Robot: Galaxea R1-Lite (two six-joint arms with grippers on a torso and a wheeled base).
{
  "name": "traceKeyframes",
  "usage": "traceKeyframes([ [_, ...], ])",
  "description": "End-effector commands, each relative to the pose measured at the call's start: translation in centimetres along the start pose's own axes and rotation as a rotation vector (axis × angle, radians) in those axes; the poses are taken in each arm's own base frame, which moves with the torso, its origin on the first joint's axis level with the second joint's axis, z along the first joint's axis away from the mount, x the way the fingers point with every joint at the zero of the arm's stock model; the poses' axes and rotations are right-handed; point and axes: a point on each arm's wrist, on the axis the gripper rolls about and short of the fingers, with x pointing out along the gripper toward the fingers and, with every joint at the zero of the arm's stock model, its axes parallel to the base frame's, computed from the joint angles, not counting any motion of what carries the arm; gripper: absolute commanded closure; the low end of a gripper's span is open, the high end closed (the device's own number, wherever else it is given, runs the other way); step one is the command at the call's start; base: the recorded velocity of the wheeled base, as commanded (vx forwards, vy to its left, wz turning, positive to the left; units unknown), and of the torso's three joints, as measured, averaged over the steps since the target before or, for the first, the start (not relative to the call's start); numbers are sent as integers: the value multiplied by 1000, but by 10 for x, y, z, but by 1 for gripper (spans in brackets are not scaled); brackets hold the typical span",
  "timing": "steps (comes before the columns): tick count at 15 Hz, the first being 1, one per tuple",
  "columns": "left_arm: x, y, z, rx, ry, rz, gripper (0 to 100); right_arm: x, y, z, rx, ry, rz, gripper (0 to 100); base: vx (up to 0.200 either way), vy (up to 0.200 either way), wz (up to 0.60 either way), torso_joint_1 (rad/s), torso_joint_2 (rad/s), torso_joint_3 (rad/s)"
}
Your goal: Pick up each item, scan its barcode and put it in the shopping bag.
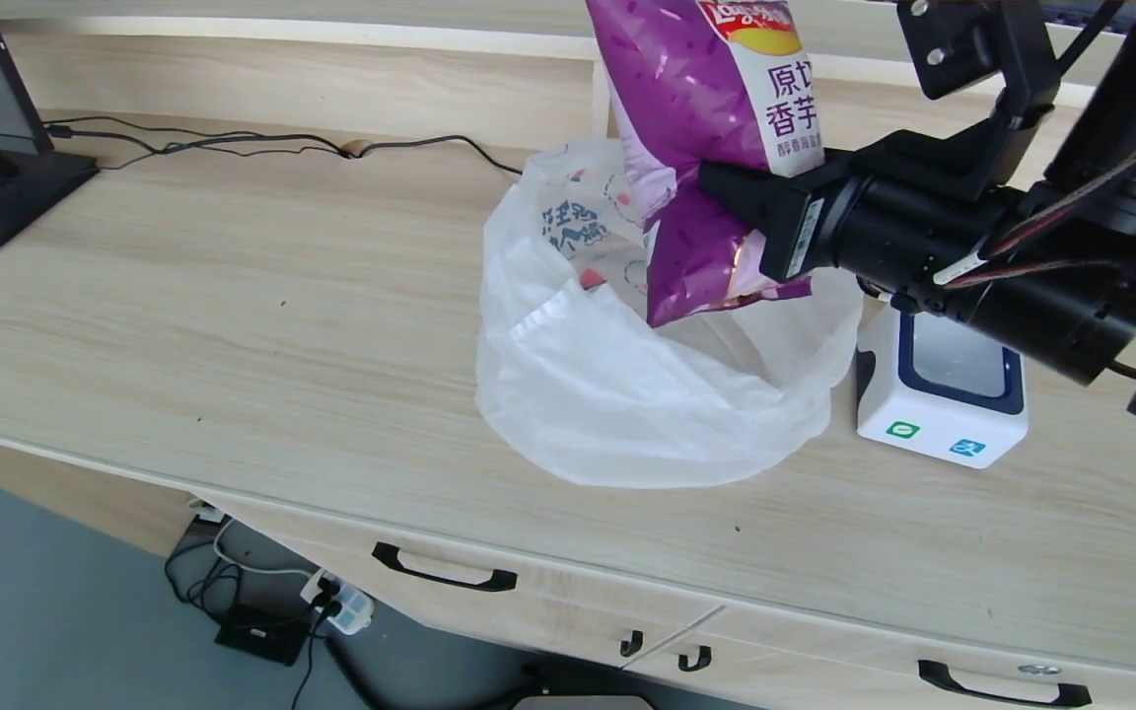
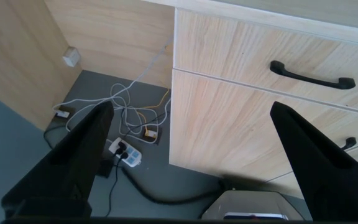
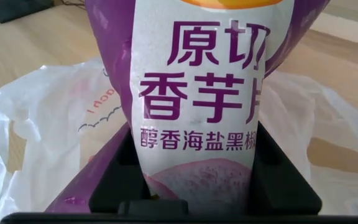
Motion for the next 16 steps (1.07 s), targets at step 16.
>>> traceKeyframes([
  [16, 0, 0, 0, 0, 3, 0, 0, -10, -27, -54, -73, 93, -128, 100, 0, 0, 0, 0, 0, 0],
])
